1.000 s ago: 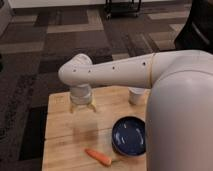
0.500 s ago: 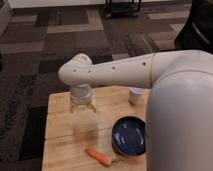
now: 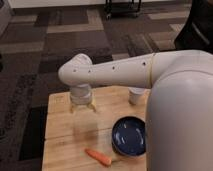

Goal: Drag the ceramic bowl in a circle

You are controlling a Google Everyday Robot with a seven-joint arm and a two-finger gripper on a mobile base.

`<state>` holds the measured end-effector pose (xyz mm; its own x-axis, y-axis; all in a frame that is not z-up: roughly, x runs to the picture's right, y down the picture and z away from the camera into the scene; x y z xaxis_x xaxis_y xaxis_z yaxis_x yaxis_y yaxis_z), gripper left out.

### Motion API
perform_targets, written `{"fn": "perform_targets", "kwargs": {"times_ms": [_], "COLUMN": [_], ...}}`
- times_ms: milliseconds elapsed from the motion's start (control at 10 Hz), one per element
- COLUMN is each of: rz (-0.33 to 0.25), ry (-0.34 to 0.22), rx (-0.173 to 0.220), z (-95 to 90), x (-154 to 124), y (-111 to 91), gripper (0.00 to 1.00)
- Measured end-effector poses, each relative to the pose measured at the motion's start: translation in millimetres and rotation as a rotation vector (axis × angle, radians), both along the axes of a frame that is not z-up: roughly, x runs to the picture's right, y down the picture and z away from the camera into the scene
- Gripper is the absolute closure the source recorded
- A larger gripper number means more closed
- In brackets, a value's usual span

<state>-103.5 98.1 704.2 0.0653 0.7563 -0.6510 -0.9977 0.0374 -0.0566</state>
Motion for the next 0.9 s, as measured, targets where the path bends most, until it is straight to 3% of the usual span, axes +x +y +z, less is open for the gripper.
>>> {"fn": "perform_targets", "kwargs": {"times_ms": [800, 900], "rz": [0.001, 0.035], "ry": [0.000, 0.011], "rx": [-0.002, -0.028], "z": [-0.2, 1.0], "x": [0.5, 9.8], "y": [0.6, 8.9], "gripper": [0.35, 0.35]}}
